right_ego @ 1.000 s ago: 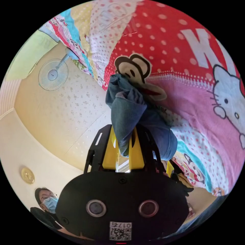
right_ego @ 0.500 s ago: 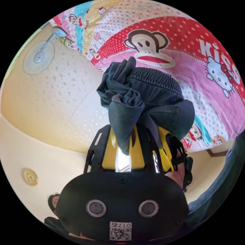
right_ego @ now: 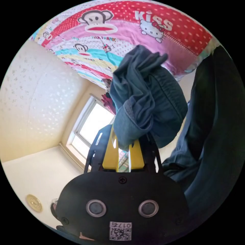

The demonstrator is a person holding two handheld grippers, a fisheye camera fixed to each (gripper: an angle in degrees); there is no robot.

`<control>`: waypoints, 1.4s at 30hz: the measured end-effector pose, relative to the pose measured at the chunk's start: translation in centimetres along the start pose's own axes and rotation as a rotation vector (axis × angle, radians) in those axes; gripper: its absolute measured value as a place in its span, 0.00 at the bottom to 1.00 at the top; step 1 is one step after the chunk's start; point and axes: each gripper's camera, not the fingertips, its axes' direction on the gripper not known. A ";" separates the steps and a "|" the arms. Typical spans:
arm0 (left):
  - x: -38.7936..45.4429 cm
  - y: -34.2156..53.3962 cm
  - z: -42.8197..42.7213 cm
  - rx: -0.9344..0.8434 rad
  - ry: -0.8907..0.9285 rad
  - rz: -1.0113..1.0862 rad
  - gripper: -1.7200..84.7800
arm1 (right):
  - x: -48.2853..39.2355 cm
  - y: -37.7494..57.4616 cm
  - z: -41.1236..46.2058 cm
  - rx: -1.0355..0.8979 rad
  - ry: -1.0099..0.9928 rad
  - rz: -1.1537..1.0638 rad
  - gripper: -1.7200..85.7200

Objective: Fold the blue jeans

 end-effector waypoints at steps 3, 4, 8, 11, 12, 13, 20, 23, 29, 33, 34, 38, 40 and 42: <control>2.1 -0.3 -1.6 0.001 0.012 0.044 0.10 | -0.8 0.7 1.4 -0.044 0.034 0.000 0.05; 2.5 -0.5 -1.8 0.002 0.026 0.049 0.09 | -1.2 0.9 2.2 -0.043 0.026 -0.005 0.05; 4.5 -4.1 -3.2 -0.004 0.187 -0.029 0.10 | -3.4 0.8 7.1 -0.044 0.015 -0.048 0.04; 8.7 -9.6 -4.1 -0.063 0.307 -0.071 0.09 | -7.3 -0.9 15.0 -0.085 0.051 -0.082 0.04; 12.7 -11.3 -4.7 -0.075 0.330 -0.001 0.09 | -8.8 -1.1 17.0 -0.098 0.072 -0.124 0.04; 15.1 -12.0 -5.0 -0.086 0.348 0.039 0.09 | -12.2 -0.9 21.5 -0.137 0.090 -0.213 0.04; 51.1 -11.1 -12.1 -0.254 0.357 0.802 0.10 | -29.9 6.4 45.8 -0.450 -0.119 -0.741 0.05; 60.1 -13.3 -14.8 -0.259 0.268 0.954 0.10 | -33.1 6.5 53.2 -0.495 -0.077 -0.917 0.05; 59.3 -29.1 -16.0 -0.141 0.216 0.774 0.10 | -25.3 -3.8 61.0 -0.342 0.088 -0.877 0.07; 46.4 -41.2 -15.7 -0.043 0.132 0.452 0.10 | -13.5 -13.0 59.3 -0.207 0.289 -0.666 0.08; 44.3 -42.2 -15.7 -0.050 0.140 0.413 0.10 | -9.6 -14.6 57.6 -0.152 0.313 -0.593 0.09; 34.7 -44.5 -15.6 -0.176 0.449 0.360 0.09 | -1.6 -14.7 52.5 -0.158 0.079 -0.539 0.09; 32.7 -43.6 -16.4 -0.189 0.459 0.369 0.08 | -0.7 -13.3 51.2 -0.166 0.090 -0.554 0.08; 30.4 -41.8 -17.7 -0.204 0.404 0.362 0.03 | -0.9 -11.6 50.0 -0.190 0.116 -0.598 0.08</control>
